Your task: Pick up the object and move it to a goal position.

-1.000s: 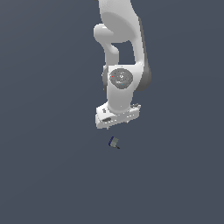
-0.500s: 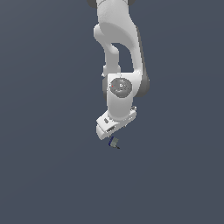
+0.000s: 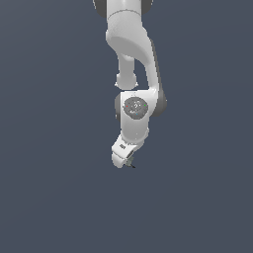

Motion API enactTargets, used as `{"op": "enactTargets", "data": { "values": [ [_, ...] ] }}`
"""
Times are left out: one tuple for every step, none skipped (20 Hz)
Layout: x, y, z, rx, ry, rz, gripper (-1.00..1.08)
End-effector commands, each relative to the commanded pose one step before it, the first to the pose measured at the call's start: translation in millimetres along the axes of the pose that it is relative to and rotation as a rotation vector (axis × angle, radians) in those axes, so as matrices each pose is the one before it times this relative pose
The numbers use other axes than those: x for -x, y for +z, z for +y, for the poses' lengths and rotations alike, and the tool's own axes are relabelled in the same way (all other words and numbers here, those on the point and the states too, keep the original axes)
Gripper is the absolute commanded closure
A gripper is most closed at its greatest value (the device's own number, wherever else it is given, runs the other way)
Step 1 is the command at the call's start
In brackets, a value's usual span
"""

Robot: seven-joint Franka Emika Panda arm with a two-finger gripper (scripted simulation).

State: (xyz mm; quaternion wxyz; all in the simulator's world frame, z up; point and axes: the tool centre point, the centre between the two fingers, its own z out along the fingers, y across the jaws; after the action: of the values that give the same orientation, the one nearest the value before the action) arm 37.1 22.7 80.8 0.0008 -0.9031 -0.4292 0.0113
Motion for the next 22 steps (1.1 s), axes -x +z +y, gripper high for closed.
{"op": "enactTargets", "data": {
  "values": [
    [-2.39, 4.84, 3.13, 0.00363, -0.06281, 0.00493, -0.92],
    [-0.69, 1.69, 1.08, 0.00118, -0.02099, 0.00165, -0.92],
    [-0.61, 1.57, 1.01, 0.00111, -0.01952, 0.00156, -0.92],
    [-0.55, 1.46, 0.94, 0.00105, -0.01806, 0.00146, -0.92],
    [-0.48, 1.34, 0.87, 0.00098, -0.01659, 0.00135, -0.92],
    [-0.43, 1.22, 0.8, 0.00091, -0.01514, 0.00125, -0.92],
    [-0.37, 1.11, 0.72, 0.00084, -0.01369, 0.00113, -0.92],
    [-0.32, 0.99, 0.65, 0.00076, -0.01223, 0.00102, -0.92],
    [-0.26, 0.87, 0.58, 0.00068, -0.01077, 0.00091, -0.92],
    [-0.24, 0.76, 0.49, 0.0006, -0.00937, 0.00079, -0.92],
    [-0.18, 0.64, 0.43, 0.00051, -0.00789, 0.00067, -0.92],
    [-0.16, 0.52, 0.34, 0.00042, -0.00648, 0.00055, -0.92],
    [-0.1, 0.41, 0.28, 0.00033, -0.005, 0.00043, -0.92],
    [-0.11, 0.29, 0.18, 0.00024, -0.00363, 0.00031, -0.92],
    [0.01, 0.18, 0.15, 0.00014, -0.00206, 0.00018, -0.92],
    [0.0, 0.06, 0.05, 0.00005, -0.00069, 0.00006, -0.92],
    [0.19, -0.2, -0.31, -0.00057, 0.00467, -0.00053, -0.92],
    [0.02, 0.36, 0.01, 0.0, 0.0, 0.0, -0.92],
    [0.07, 1.08, 0.02, 0.0, 0.0, 0.0, -0.92],
    [0.12, 1.79, 0.03, 0.0, 0.0, 0.0, -0.92],
    [-0.23, 2.45, -0.18, 0.00008, -0.00069, 0.00003, -0.92],
    [0.22, 3.21, 0.04, 0.0, 0.0, 0.0, -0.92]
  ]
}}
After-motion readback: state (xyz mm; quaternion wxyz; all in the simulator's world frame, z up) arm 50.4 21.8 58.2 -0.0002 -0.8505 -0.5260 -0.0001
